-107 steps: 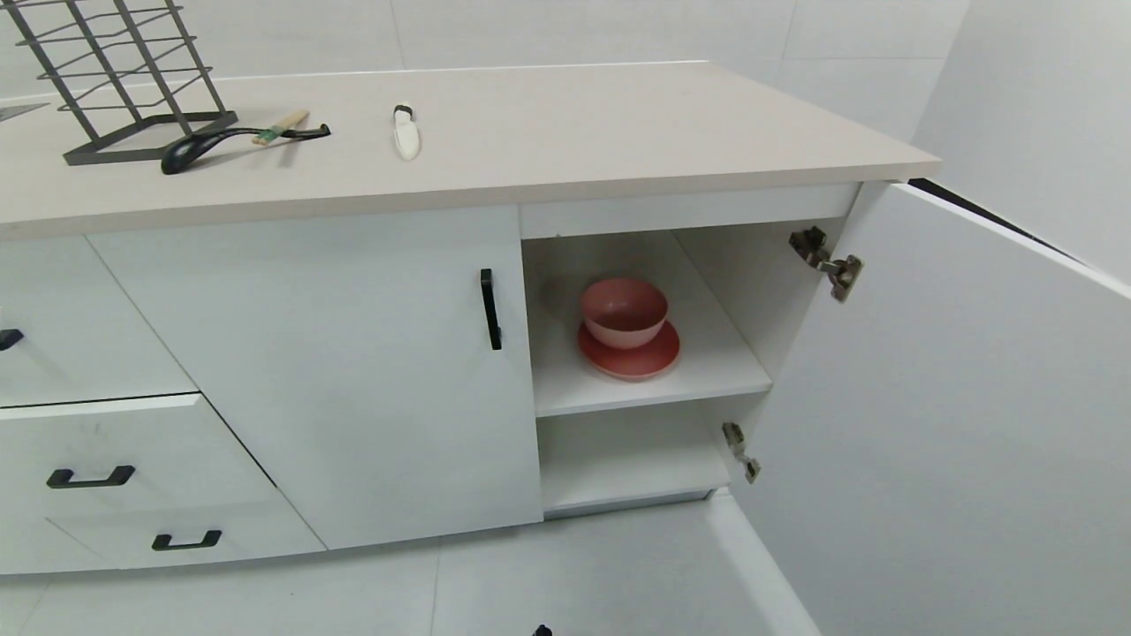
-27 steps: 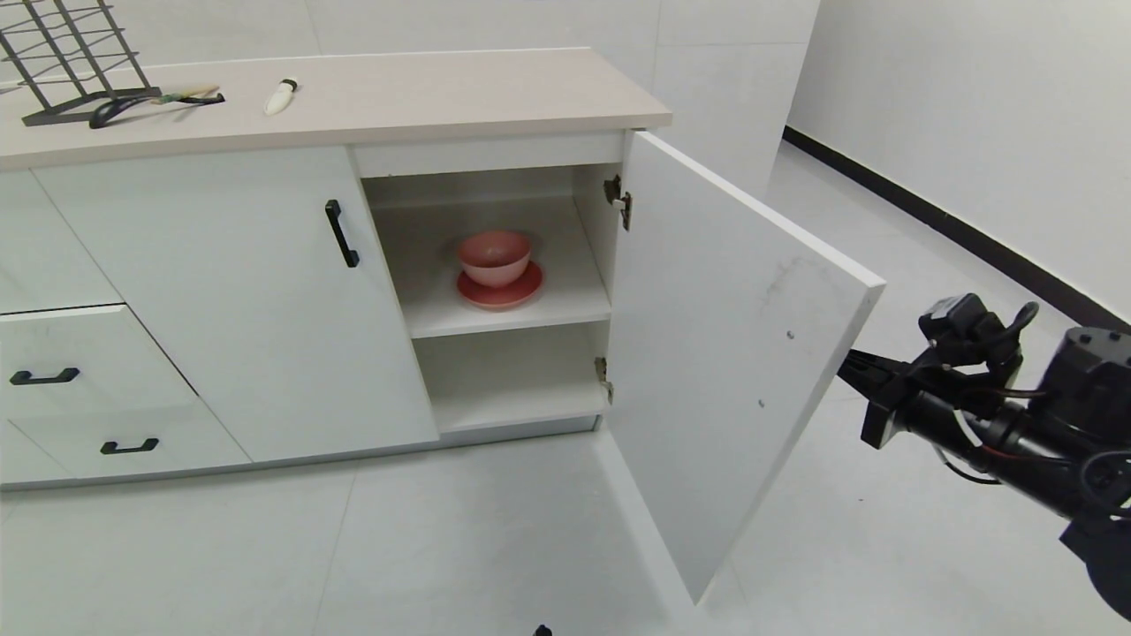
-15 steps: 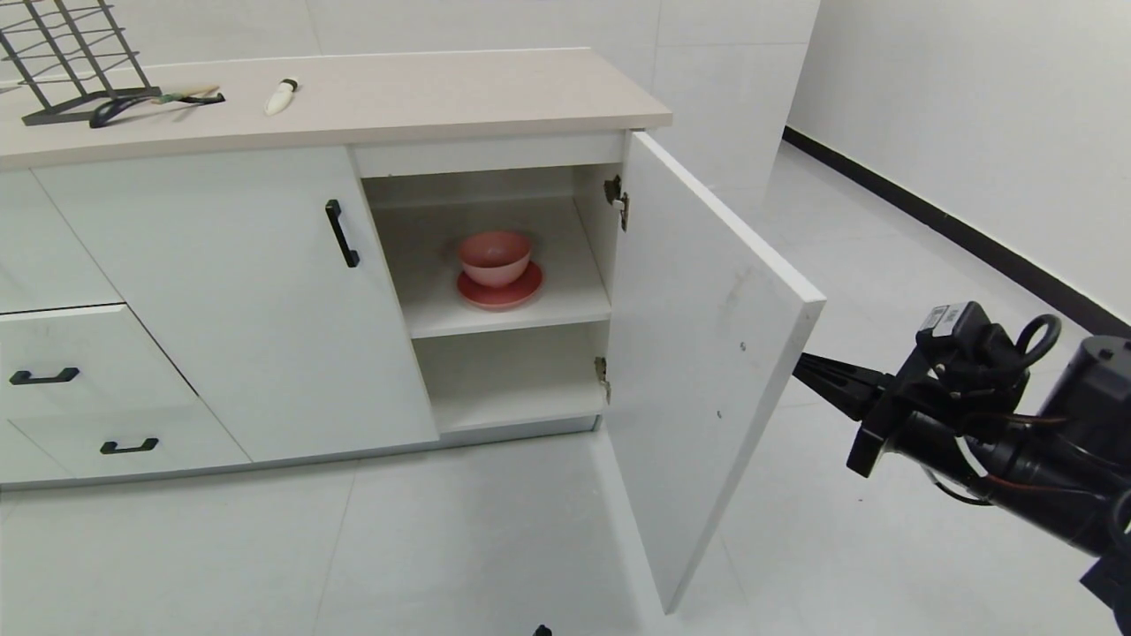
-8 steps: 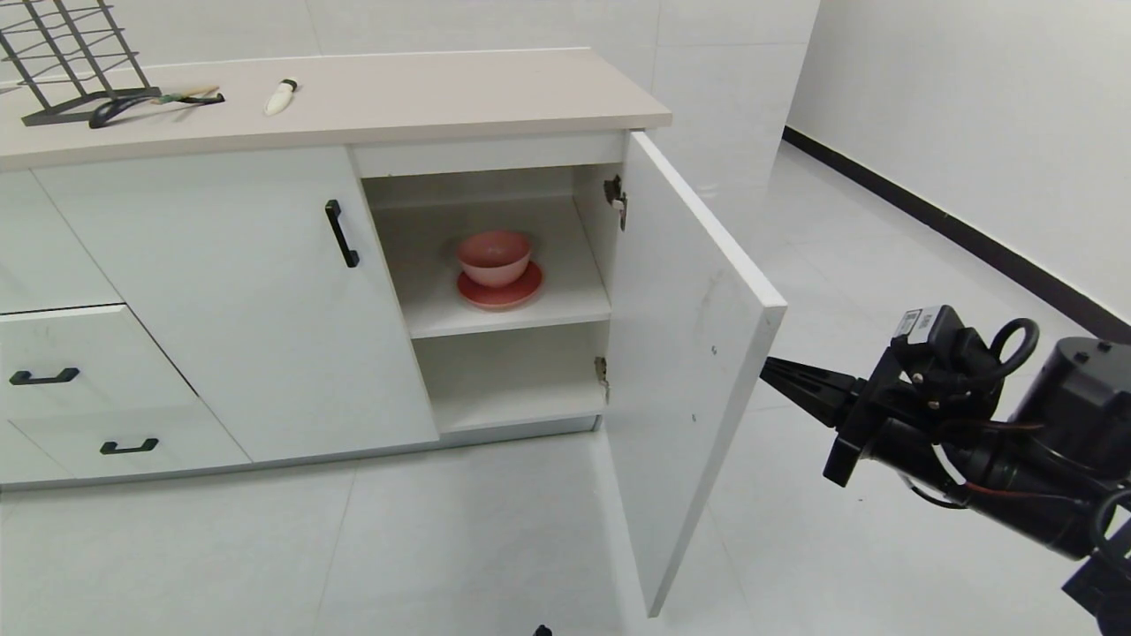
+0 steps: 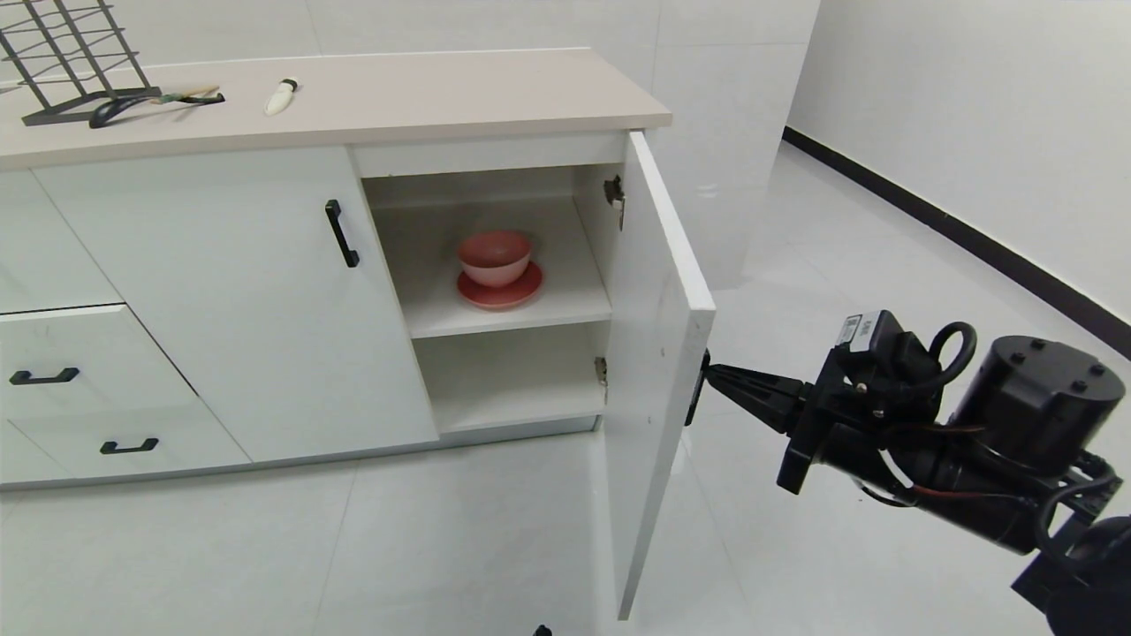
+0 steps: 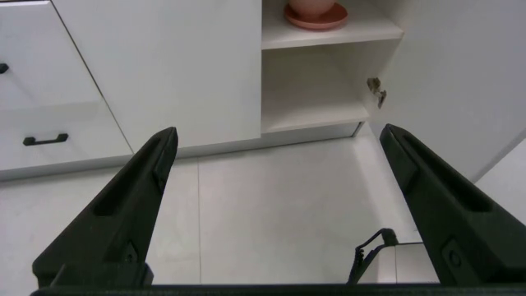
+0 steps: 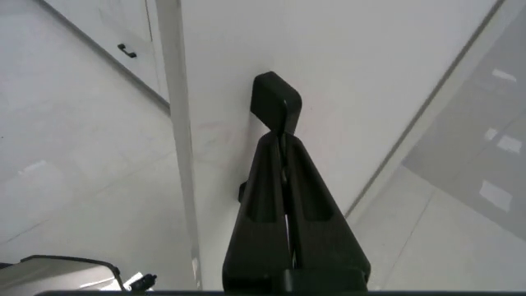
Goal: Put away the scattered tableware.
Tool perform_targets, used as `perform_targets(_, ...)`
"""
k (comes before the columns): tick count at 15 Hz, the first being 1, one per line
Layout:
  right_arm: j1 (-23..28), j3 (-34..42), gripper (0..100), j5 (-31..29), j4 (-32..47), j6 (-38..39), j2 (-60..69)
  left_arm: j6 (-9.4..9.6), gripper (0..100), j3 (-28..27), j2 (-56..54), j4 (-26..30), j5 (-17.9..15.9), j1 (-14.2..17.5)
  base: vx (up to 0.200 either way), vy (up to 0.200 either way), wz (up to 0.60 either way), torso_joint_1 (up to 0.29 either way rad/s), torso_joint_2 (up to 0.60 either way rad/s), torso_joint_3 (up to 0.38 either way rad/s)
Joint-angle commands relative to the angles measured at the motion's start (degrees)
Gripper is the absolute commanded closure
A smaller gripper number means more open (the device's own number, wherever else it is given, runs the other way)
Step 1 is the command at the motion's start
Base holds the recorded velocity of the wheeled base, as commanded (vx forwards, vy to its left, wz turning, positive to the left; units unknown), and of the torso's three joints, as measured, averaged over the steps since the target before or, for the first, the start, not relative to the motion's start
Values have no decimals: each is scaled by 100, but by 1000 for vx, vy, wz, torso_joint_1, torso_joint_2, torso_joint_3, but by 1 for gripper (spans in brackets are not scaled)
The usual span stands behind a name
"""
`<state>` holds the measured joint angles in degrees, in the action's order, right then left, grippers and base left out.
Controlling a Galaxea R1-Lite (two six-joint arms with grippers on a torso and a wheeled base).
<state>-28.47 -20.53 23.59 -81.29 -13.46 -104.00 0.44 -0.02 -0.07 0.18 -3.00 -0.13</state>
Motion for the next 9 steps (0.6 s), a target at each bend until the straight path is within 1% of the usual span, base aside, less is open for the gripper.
perform_targets(1, -89, -83, 100, 5, -1, 1, -130, 0, 0, 2, 7, -1, 1, 5, 0, 0, 0, 0, 0, 0)
perform_targets(2, -300, -250, 100, -3, -1, 10, -305, 0, 0, -6, 7, -1, 1, -4, 0, 0, 0, 0, 0, 0)
perform_targets(3, -405, -329, 100, -3, -1, 10, -384, 0, 0, 2, 7, -1, 1, -4, 0, 0, 0, 0, 0, 0)
perform_targets(9, -678, -1023, 100, -12, -1, 36, -973, 0, 0, 2, 7, -1, 1, 5, 0, 0, 0, 0, 0, 0)
